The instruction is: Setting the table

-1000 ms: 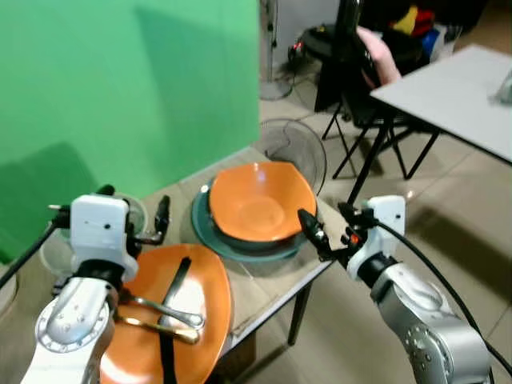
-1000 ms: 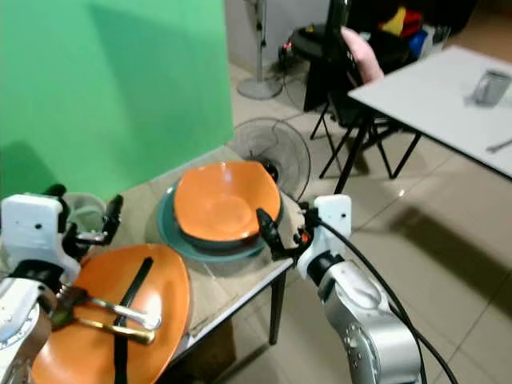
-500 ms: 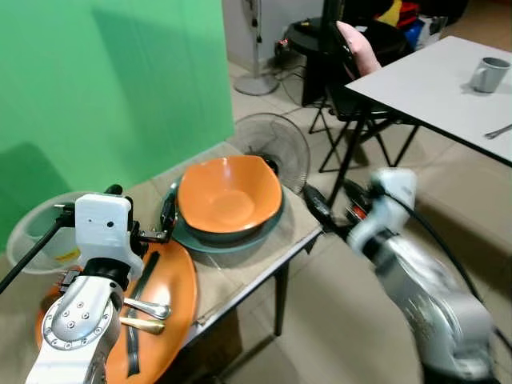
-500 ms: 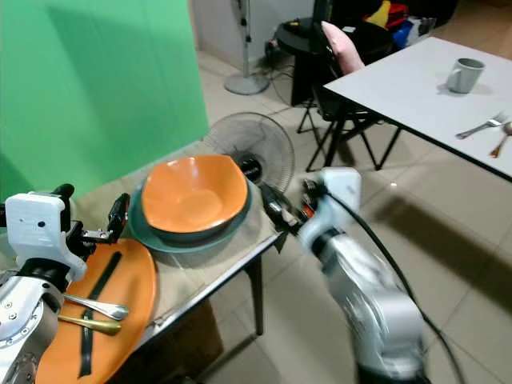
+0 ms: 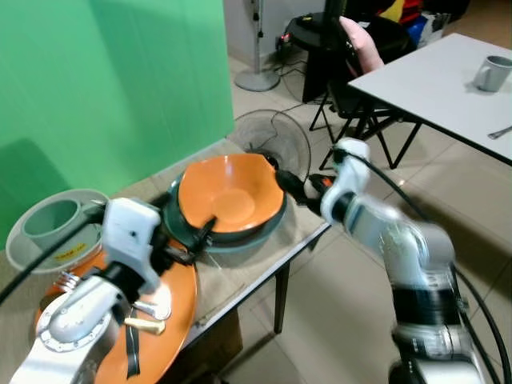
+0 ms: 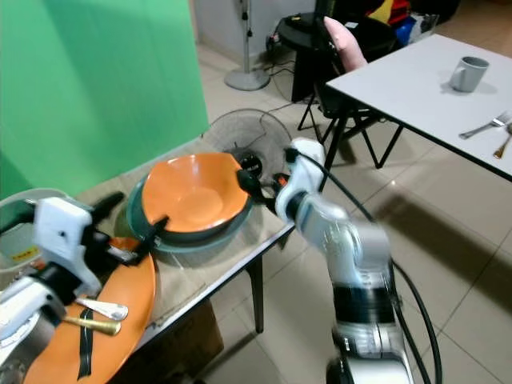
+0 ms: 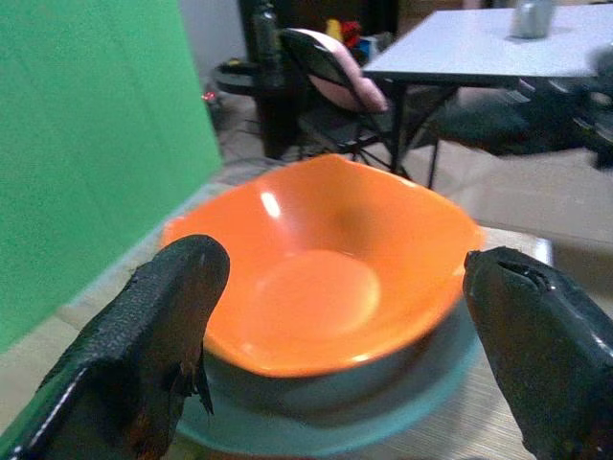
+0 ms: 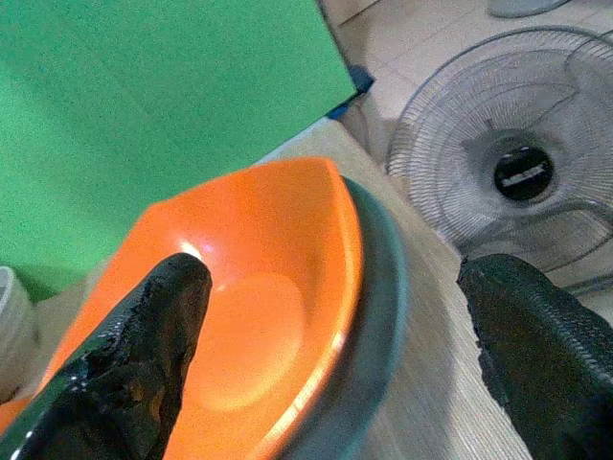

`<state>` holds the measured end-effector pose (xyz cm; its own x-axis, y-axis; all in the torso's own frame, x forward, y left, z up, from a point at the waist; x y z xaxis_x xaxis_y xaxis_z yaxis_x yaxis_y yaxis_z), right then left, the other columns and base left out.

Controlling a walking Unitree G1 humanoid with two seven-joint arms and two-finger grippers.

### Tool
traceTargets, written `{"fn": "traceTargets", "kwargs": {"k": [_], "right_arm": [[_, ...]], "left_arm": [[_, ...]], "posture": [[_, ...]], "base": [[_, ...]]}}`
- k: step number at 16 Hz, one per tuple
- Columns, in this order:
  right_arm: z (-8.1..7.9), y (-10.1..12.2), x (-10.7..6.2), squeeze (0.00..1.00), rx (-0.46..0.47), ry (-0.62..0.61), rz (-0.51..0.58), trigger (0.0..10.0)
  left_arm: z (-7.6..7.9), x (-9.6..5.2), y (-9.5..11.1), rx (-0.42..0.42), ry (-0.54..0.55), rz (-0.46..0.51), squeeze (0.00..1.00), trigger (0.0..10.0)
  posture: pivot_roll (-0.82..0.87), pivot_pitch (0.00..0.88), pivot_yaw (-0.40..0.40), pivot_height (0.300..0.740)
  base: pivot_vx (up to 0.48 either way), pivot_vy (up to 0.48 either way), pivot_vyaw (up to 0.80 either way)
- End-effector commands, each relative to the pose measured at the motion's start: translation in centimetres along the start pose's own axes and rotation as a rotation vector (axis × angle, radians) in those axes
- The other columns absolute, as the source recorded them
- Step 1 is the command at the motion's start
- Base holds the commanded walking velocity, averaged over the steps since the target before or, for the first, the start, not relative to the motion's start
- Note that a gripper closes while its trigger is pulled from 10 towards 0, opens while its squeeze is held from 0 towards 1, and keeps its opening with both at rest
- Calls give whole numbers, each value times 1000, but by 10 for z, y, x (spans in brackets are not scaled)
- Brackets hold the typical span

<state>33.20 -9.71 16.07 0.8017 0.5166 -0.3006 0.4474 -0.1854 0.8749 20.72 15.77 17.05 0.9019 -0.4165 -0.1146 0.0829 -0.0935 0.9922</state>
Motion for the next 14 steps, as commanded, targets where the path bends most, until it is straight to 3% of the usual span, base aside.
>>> {"fn": "traceTargets", "kwargs": {"k": [1, 2, 3, 4, 5, 6, 11, 13, 14], "right_arm": [[-4, 0, 6, 1000, 15, 28, -35, 10000], [-6, 3, 11, 0, 39, 44, -53, 10000], [-7, 5, 15, 0, 54, 54, -71, 10000], [-8, 8, 18, 0, 56, 62, -91, 10000], [-9, 9, 19, 0, 55, 64, -101, 10000], [-7, 8, 21, 0, 52, 48, -154, 10000], [-3, 1, 27, 0, 92, 27, -288, 10000], [-2, 2, 28, 0, 122, 37, -294, 3922], [-2, 1, 29, 0, 134, 40, -297, 2353]], "left_arm": [[2, 0, 2, 9, -19, -8, 1000, 10000], [3, 1, 2, 15, -28, -15, 1000, 10000], [3, 1, 1, 20, -38, -29, 1000, 10000], [3, 1, 0, 26, -46, -38, 627, 10000], [3, 1, 0, 28, -48, -40, 627, 10000], [3, 0, -1, 29, -52, -45, 408, 10000], [5, -1, -3, 33, -54, -60, 345, 10000], [5, -1, -3, 36, -57, -66, 337, 10000], [5, -1, -4, 36, -57, -67, 333, 10000]], "posture": [[-25, 2, 45, 740], [-24, 5, 44, 740], [-24, 8, 42, 740], [-26, 10, 41, 740], [-27, 11, 41, 740], [-26, 12, 39, 740], [-20, 17, 34, 740], [-21, 16, 36, 740], [-21, 16, 36, 740]], "base": [[0, 0, 0], [0, 0, 0], [0, 0, 0], [0, 0, 0], [0, 0, 0], [0, 0, 0], [0, 0, 0], [0, 0, 0], [0, 0, 0]]}}
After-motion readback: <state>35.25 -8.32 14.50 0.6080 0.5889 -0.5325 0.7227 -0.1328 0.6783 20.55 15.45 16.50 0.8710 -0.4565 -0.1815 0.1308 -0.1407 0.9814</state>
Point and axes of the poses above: a point about 5 cm out from each wrist's last joint towards the gripper, its own x axis pointing out of the wrist towards the gripper, its own y axis along the axis of the wrist's last joint, z = x × y, the point moved 1 cm from there along x, pointing out of the wrist towards the gripper, and after that the axes turned 3 degrees about -x, right-handed, at the moved point
